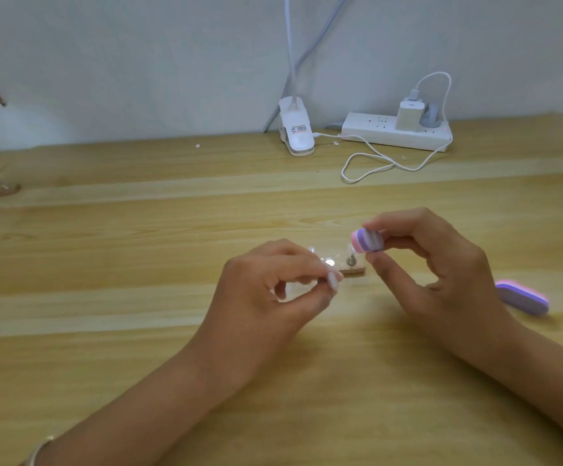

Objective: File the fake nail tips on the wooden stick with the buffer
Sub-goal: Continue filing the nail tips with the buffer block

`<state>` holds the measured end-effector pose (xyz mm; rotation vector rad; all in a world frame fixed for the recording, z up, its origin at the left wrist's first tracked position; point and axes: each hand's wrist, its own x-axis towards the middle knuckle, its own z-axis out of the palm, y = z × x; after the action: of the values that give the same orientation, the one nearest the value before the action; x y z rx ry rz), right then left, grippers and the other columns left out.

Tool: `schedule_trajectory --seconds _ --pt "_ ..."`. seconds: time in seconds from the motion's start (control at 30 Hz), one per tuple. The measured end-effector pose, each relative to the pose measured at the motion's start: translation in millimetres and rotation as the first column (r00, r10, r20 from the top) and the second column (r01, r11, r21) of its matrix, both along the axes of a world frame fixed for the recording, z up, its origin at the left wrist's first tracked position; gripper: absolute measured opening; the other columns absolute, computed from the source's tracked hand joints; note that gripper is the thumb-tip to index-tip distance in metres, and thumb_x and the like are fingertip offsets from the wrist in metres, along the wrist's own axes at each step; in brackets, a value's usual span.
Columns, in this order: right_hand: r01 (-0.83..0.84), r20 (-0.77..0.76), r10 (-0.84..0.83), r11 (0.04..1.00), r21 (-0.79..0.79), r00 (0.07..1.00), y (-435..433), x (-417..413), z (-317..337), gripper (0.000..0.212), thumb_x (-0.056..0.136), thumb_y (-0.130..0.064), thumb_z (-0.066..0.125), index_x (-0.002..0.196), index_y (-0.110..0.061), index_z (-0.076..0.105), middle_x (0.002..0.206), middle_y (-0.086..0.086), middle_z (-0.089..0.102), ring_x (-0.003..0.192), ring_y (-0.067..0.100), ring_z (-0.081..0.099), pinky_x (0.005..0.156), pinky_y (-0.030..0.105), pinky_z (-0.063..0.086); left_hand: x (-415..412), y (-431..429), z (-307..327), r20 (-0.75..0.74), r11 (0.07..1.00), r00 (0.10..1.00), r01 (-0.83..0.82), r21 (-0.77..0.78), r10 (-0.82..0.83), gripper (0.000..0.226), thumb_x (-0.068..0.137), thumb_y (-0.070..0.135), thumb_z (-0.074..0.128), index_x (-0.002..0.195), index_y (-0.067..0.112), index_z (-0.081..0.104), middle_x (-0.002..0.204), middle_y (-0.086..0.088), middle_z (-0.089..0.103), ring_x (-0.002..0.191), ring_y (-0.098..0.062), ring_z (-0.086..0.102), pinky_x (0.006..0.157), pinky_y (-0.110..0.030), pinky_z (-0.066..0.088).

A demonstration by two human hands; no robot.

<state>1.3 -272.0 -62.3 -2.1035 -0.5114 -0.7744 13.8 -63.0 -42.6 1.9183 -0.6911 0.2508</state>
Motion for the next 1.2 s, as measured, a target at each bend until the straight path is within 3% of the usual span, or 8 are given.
schedule_trajectory --seconds 0.13,0.37,0.57,0.77,0.9,1.0,1.07,1.2 --pt "-0.095 0.022 0.098 0.99 -0.105 0.995 5.5 -4.7 3.2 0.025 0.088 0.001 0.067 0.111 -0.009 0.067 0.106 0.002 0.068 0.1 0.007 0.065 0.085 0.005 0.04 7.7 8.5 -4.7 -0.108 1.0 0.994 0.007 -0.014 -0.008 0.016 0.081 0.011 0.077 0.088 0.025 0.079 0.08 0.011 0.066 0.062 -0.006 0.05 0.058 -0.019 0.039" --pt "-0.118 0.09 0.137 0.973 -0.196 0.986 9.9 -5.0 3.9 0.023 0.091 -0.001 0.063 0.112 -0.006 0.072 0.109 0.005 0.068 0.105 0.013 0.066 0.094 0.025 0.052 5.4 9.2 -3.2 -0.007 0.987 0.995 0.096 0.125 -0.096 0.013 0.09 0.016 0.065 0.092 0.023 0.076 0.087 0.005 0.059 0.077 -0.014 0.058 0.066 -0.023 0.043" --pt "-0.146 0.145 0.21 0.922 -0.358 0.967 11.5 -9.0 5.1 0.025 0.095 0.007 0.057 0.112 -0.001 0.073 0.115 0.003 0.066 0.106 0.015 0.066 0.095 0.021 0.048 4.6 9.8 -4.9 -0.056 0.979 0.989 0.145 0.146 -0.138 0.015 0.09 0.02 0.062 0.09 0.015 0.077 0.088 0.002 0.061 0.084 -0.016 0.059 0.071 -0.024 0.045" --pt "-0.189 0.122 0.25 0.907 -0.375 0.96 11.7 -11.2 6.2 0.026 0.093 0.007 0.058 0.113 0.0 0.072 0.114 0.009 0.069 0.108 0.018 0.066 0.095 0.025 0.049 5.1 8.8 -5.7 -0.114 0.982 0.981 0.168 0.086 -0.157 0.019 0.088 0.015 0.061 0.092 0.025 0.077 0.084 0.003 0.066 0.081 -0.016 0.061 0.073 -0.033 0.048" --pt "-0.161 0.111 0.214 0.919 -0.36 0.97 1.2 -5.5 9.8 0.025 0.094 0.006 0.059 0.114 -0.001 0.072 0.114 0.008 0.069 0.106 0.018 0.067 0.092 0.029 0.052 4.5 7.2 -6.5 -0.129 0.987 0.98 0.158 0.037 -0.152 0.014 0.09 0.026 0.064 0.09 0.033 0.076 0.075 -0.001 0.07 0.072 -0.021 0.06 0.081 -0.016 0.042" --pt "-0.193 0.102 0.24 0.92 -0.341 0.965 5.0 -7.2 7.4 0.024 0.094 0.005 0.059 0.113 -0.001 0.073 0.113 0.008 0.069 0.105 0.019 0.068 0.091 0.029 0.052 5.2 7.3 -8.1 -0.122 0.982 0.976 0.186 0.03 -0.181 0.018 0.092 0.021 0.062 0.091 0.033 0.075 0.071 -0.003 0.067 0.07 -0.022 0.057 0.077 -0.029 0.044" --pt "-0.244 0.107 0.305 0.892 -0.381 0.946 8.1 -9.1 5.5 0.026 0.095 0.008 0.056 0.114 0.001 0.072 0.113 0.008 0.069 0.106 0.021 0.067 0.093 0.026 0.049 6.0 8.8 -8.7 -0.117 0.981 0.976 0.188 0.044 -0.182 0.028 0.091 0.01 0.058 0.096 0.031 0.075 0.071 -0.002 0.065 0.069 -0.018 0.055 0.074 -0.027 0.042" --pt "-0.196 0.087 0.234 0.928 -0.317 0.968 -3.3 -3.6 12.4 0.025 0.093 0.005 0.059 0.113 -0.002 0.071 0.111 0.01 0.069 0.104 0.02 0.069 0.089 0.034 0.054 7.7 9.3 -7.6 -0.153 0.989 0.978 0.146 0.003 -0.144 0.022 0.088 0.015 0.061 0.092 0.032 0.075 0.076 0.001 0.067 0.078 -0.019 0.059 0.074 -0.03 0.046"
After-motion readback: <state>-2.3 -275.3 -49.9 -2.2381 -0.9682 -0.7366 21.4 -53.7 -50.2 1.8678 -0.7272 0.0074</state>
